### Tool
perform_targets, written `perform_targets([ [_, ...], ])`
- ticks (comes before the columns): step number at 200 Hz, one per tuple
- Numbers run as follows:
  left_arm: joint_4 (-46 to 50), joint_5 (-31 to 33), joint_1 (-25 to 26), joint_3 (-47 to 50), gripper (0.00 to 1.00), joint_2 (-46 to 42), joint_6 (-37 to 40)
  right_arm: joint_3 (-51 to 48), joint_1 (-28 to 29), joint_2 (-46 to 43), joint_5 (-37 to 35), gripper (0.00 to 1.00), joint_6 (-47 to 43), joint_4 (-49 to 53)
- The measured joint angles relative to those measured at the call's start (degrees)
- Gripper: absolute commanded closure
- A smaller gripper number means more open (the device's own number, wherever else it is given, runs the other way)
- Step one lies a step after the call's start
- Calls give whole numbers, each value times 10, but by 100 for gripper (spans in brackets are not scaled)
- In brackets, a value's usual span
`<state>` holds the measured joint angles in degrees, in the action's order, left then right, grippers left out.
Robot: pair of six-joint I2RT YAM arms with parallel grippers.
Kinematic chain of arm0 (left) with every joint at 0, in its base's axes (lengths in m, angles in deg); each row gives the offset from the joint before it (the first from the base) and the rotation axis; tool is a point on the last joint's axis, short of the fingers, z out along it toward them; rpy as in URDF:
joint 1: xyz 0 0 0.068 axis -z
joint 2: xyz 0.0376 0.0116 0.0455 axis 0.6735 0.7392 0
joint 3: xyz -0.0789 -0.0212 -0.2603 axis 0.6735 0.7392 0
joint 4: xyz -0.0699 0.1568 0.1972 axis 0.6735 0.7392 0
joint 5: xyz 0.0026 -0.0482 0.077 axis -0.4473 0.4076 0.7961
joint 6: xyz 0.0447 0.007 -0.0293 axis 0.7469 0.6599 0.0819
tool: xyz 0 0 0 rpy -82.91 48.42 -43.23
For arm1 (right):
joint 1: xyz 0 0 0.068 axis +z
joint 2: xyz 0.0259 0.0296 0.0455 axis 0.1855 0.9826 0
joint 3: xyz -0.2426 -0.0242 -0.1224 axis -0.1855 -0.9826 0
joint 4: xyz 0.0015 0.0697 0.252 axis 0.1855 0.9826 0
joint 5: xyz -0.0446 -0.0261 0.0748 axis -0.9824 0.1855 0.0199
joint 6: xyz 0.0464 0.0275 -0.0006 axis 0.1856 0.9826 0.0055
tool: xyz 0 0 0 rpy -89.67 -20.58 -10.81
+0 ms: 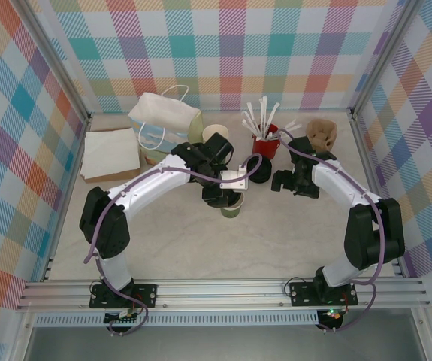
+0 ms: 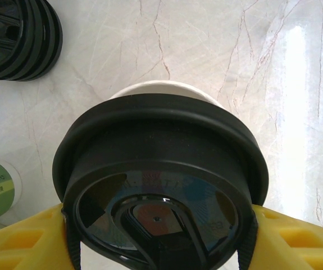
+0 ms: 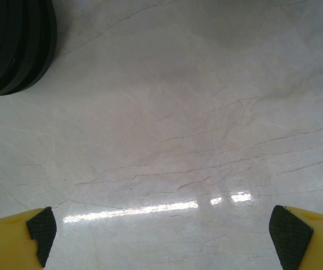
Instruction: Pack the takeout coffee
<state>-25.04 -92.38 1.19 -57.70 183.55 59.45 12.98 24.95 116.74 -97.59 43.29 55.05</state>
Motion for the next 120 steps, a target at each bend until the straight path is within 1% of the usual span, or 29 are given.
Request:
perform_targets([
  [45, 7, 3, 5, -15, 38, 16, 1, 0, 0, 0, 0, 1, 0, 0],
  [120, 17, 3, 10, -30, 26, 28, 1, 0, 0, 1, 3, 1, 0, -2],
])
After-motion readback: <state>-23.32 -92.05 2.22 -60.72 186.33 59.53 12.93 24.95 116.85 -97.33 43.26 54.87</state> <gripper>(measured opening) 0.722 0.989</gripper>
